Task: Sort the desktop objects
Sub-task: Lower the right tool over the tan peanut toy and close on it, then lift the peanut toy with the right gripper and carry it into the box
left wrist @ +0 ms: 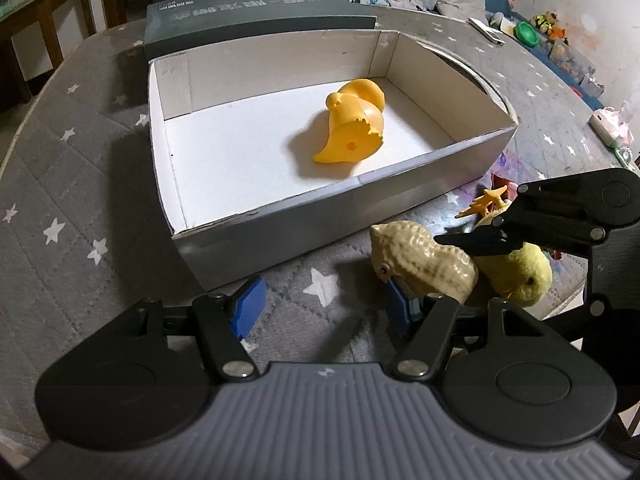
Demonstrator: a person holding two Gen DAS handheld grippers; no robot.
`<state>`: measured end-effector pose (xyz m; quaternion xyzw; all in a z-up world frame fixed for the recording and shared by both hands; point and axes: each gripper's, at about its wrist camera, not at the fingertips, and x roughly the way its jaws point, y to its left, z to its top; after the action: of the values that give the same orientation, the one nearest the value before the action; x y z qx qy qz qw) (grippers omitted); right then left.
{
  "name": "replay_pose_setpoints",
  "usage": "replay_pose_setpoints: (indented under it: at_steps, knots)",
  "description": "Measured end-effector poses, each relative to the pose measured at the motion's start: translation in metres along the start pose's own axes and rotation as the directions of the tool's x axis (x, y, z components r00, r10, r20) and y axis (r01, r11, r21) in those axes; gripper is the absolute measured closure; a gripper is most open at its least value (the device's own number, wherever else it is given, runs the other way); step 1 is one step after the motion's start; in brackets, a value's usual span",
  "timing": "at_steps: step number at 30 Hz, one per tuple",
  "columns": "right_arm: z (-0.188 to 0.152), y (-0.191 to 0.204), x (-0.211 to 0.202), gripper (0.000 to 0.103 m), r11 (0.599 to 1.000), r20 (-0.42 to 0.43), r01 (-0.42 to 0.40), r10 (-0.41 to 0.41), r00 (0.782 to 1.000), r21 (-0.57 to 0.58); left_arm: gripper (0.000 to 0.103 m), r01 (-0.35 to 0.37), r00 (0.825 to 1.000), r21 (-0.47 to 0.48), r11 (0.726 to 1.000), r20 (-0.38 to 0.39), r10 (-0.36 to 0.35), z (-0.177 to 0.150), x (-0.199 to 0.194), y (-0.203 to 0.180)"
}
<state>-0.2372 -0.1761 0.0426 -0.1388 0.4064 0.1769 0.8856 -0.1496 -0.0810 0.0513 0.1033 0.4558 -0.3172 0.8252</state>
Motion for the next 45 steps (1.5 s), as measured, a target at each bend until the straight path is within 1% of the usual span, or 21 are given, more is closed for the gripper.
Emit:
replay_pose_setpoints:
  at_steps: [13,21,27,32,35,39,41,45]
  knots:
    - [-0.002,-0.022,-0.039,0.058,0.991,0.062,-0.074,0.067,0.996,0.110,0.038,-0.022,0.999,0.028,0.999,0.048,0.021,0.001,-0.019,-0.008]
    - [0.002,-0.041,-0.062,0.058,0.983,0.122,-0.081,0.061,0.991,0.166,0.038,-0.060,0.996,0.050,0.997,0.065,0.057,0.001,-0.026,-0.013]
    - [0.013,-0.062,-0.075,0.058,0.974,0.185,-0.078,0.039,0.982,0.210,0.038,-0.064,0.995,0.059,0.996,0.078,0.060,0.002,-0.033,-0.015]
    - [0.028,-0.087,-0.071,0.058,0.966,0.213,-0.043,-0.012,0.977,0.254,0.037,-0.064,0.991,0.059,0.996,0.118,0.057,0.007,-0.047,-0.012]
    - [0.038,-0.105,-0.059,0.058,0.959,0.202,-0.001,-0.058,0.978,0.282,0.037,-0.074,0.986,0.052,0.996,0.152,0.066,0.014,-0.055,-0.008]
    - [0.052,-0.120,-0.033,0.058,0.958,0.171,0.041,-0.093,0.981,0.285,0.035,-0.091,0.978,0.030,0.995,0.189,0.084,0.026,-0.060,0.000]
    - [0.057,-0.123,-0.020,0.058,0.957,0.150,0.077,-0.123,0.981,0.280,0.031,-0.099,0.974,0.015,0.995,0.208,0.094,0.033,-0.061,0.005]
    - [0.063,-0.129,0.003,0.058,0.951,0.103,0.129,-0.163,0.981,0.282,0.031,-0.111,0.966,-0.007,0.994,0.234,0.109,0.044,-0.059,0.012]
